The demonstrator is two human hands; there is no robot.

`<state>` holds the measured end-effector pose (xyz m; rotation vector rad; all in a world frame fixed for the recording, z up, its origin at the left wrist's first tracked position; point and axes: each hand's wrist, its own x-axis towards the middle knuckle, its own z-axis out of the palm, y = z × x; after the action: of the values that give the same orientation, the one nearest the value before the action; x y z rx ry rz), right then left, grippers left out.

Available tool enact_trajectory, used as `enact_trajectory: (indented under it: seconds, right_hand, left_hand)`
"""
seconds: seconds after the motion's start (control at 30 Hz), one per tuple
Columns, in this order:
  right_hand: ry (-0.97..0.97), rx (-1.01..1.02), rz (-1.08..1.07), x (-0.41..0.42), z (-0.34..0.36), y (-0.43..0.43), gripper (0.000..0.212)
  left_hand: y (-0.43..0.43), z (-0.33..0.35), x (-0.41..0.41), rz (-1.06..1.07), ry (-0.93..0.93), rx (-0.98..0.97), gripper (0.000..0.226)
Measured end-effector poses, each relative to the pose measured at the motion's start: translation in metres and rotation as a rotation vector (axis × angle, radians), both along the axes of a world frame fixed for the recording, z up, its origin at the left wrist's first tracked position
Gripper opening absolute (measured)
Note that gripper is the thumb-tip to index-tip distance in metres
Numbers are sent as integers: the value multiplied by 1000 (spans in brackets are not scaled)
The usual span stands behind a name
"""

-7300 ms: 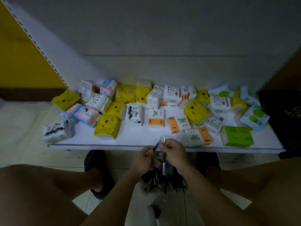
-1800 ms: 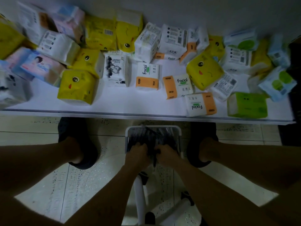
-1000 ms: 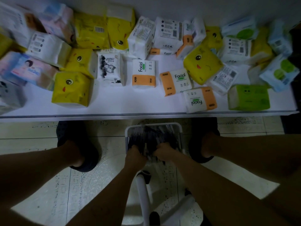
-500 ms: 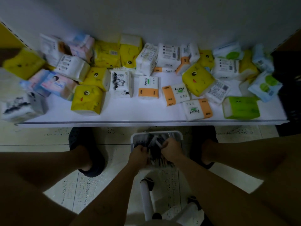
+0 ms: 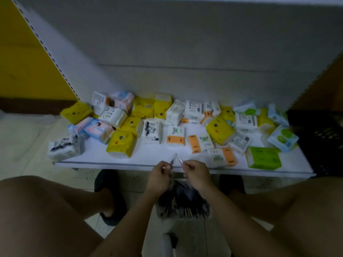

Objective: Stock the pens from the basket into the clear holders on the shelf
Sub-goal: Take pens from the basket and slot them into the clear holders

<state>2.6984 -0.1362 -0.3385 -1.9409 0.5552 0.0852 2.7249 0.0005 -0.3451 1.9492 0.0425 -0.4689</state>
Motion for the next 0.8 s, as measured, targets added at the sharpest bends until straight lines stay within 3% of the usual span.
enact_trajectory:
  seconds: [0.1, 0.3, 0.4, 0.8]
  right_hand:
    - [-129, 102, -41, 10, 42, 7, 24]
    - [-388, 159, -1, 29, 129, 20, 19]
    - [-503, 186, 55, 36, 176, 25, 17]
    - [-899, 61, 242, 44, 314, 48, 48]
  left_hand:
    - [1, 29, 17, 50, -58, 25, 24]
    - [6, 118, 39, 15, -475, -77, 21]
    - [13, 163, 45, 31, -583, -149, 17]
    - [47, 311, 42, 26, -850, -405, 23]
